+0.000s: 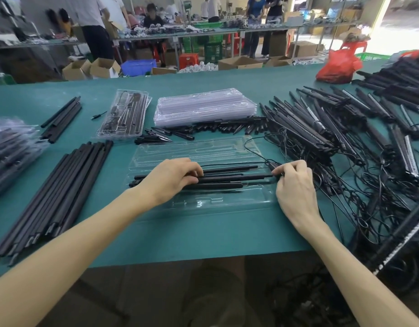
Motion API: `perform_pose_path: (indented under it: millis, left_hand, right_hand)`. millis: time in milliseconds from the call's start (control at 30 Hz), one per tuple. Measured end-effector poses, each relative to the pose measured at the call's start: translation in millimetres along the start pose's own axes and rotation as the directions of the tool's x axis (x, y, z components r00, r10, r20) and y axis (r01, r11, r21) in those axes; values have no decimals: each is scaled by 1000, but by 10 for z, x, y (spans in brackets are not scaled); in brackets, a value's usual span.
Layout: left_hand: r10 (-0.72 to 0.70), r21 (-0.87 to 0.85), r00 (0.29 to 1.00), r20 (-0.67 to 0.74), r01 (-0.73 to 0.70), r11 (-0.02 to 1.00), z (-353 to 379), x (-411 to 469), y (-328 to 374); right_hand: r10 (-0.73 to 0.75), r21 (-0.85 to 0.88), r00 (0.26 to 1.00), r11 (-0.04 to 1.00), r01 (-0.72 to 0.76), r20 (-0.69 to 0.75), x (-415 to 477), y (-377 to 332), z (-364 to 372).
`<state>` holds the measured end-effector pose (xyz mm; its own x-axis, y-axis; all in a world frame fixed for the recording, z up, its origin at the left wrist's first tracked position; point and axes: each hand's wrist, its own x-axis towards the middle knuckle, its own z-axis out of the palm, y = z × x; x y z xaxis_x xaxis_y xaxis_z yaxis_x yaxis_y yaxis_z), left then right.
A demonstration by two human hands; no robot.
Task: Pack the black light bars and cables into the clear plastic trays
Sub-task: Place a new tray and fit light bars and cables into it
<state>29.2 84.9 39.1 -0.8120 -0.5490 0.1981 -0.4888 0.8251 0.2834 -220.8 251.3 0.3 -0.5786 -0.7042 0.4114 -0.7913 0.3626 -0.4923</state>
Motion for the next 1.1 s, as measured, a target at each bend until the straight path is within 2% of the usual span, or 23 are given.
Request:
perform_pose_path:
  millis: [167, 267, 367, 433, 500, 733, 900, 1100]
  left_hand:
    - [20, -26, 999, 47, -19, 999, -41, -11, 41]
    - [11, -3, 1000, -13, -12, 1000, 8, -56, 58]
    - [48, 63, 994, -103, -41, 997, 97, -96, 98]
    - [52, 63, 989, -139, -44, 997, 137, -102, 132]
    - [45, 54, 985, -167, -36, 998, 163, -101, 168]
    - [-8, 43, 979, -203, 17, 999, 173, -92, 169]
    - [-15, 107, 975, -223, 39, 993, 199, -79, 197]
    - [-54, 56, 968, -244, 69, 996, 212, -80, 190]
  right_hand:
    - [-33, -25, 999, 999, 33, -20, -6, -17, 13]
    - [-105, -78, 992, 992, 100, -71, -17, -31, 3]
    - [-299, -85, 949, 953, 291, -97, -47, -65, -4]
    - [-479, -39, 876, 878, 478, -48, -74, -86, 5]
    - [-571, 33, 821, 820, 571, 9, -82, -88, 9]
    - [-515, 142, 853, 854, 501, 82, -104, -95, 9]
    - [-492, 154, 863, 867, 474, 114, -107, -104, -14]
    - [-485, 161, 864, 871, 464, 135, -105, -98, -11]
